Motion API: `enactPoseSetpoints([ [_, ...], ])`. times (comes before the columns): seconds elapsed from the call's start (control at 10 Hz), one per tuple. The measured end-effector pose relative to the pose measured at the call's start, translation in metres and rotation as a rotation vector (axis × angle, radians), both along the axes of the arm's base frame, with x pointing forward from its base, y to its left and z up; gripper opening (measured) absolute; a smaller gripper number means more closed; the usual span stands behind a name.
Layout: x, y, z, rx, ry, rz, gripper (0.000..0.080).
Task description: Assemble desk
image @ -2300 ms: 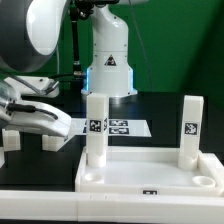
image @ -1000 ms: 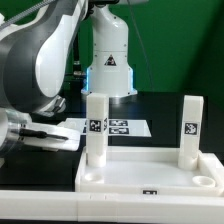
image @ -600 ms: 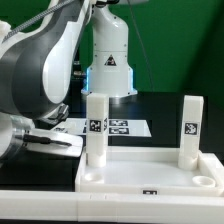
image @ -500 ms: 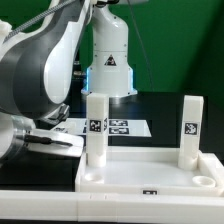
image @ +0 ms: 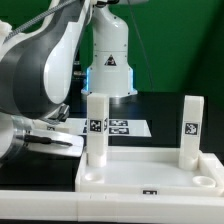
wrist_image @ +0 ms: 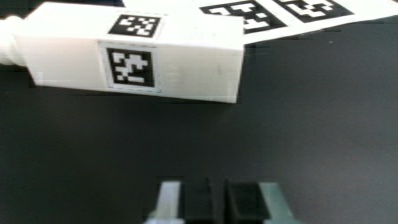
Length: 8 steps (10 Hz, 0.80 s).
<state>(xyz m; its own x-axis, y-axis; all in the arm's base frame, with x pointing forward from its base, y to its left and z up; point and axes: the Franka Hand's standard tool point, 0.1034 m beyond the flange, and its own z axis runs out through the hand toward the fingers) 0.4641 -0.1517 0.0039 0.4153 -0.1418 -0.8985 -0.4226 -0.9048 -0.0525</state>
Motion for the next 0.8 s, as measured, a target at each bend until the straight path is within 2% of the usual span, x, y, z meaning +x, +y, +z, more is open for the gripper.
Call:
enactPoseSetpoints([
  [0.1, 0.0001, -0.001, 0.0004, 0.0, -0.001, -0.002, 0.0011],
  [0.7, 0.0012, -0.0066, 0.0021, -0.001, -0.007, -0.011, 0.0001],
  [0.8, 0.0011, -0.0069, 0.0022, -0.001, -0.007, -0.011, 0.0124],
])
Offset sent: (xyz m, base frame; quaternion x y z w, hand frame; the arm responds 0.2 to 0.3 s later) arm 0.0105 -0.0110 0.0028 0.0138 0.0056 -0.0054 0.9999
